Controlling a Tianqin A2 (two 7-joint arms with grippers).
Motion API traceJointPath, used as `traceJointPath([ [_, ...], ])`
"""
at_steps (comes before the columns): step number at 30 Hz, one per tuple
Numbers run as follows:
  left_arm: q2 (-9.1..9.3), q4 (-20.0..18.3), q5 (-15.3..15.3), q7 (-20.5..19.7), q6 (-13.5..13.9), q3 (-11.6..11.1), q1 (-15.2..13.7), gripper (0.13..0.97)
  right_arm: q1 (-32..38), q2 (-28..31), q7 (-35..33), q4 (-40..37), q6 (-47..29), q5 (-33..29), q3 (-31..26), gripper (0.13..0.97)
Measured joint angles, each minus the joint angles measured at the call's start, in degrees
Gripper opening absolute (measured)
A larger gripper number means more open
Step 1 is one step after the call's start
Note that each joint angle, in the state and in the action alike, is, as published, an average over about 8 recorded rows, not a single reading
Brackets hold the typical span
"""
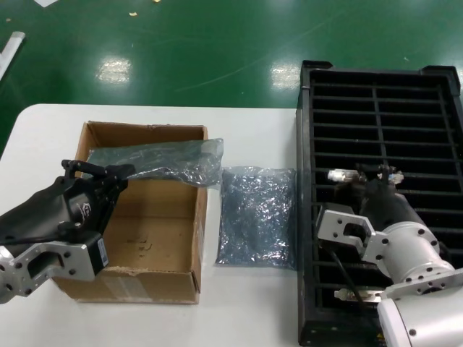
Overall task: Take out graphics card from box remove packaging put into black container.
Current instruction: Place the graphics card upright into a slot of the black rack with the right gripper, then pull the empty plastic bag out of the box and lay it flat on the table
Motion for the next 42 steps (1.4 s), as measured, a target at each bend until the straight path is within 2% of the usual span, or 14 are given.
traceJointPath([
  [8, 0.00, 0.0, 0.0, 0.0, 0.0, 0.0, 0.0, 0.138, -2.4, 0.0, 1.5, 7.5, -3.4, 1.5, -0.3, 0.282],
  [16, 0.00, 0.0, 0.0, 0.0, 0.0, 0.0, 0.0, 0.138, -4.9, 0.0, 4.7, 13.2, -4.4, 2.8, 0.7, 0.439],
  [20, 0.00, 0.0, 0.0, 0.0, 0.0, 0.0, 0.0, 0.138, -5.7, 0.0, 12.7, 13.6, -1.9, 4.3, 2.1, 0.439],
  [28, 0.00, 0.0, 0.0, 0.0, 0.0, 0.0, 0.0, 0.138, -6.0, 0.0, 35.2, 9.3, 5.4, 12.1, 6.2, 0.651],
  [30, 0.00, 0.0, 0.0, 0.0, 0.0, 0.0, 0.0, 0.138, -6.0, 0.0, 40.9, 7.7, 7.5, 13.4, 7.3, 0.672],
  [36, 0.03, 0.0, 0.0, -0.1, 0.1, 0.0, 0.0, 0.138, -5.8, 0.0, 55.4, 4.4, 12.6, 13.6, 9.4, 0.801],
  [39, 0.46, -0.4, 0.0, -1.6, 1.4, 0.1, -0.6, 0.138, -5.8, 0.1, 58.6, 4.0, 13.5, 12.8, 9.7, 0.835],
  [42, 1.81, -1.1, -0.2, -5.8, 5.2, 0.2, -2.2, 0.138, -5.8, 0.2, 59.2, 3.9, 13.5, 12.5, 9.6, 0.874],
])
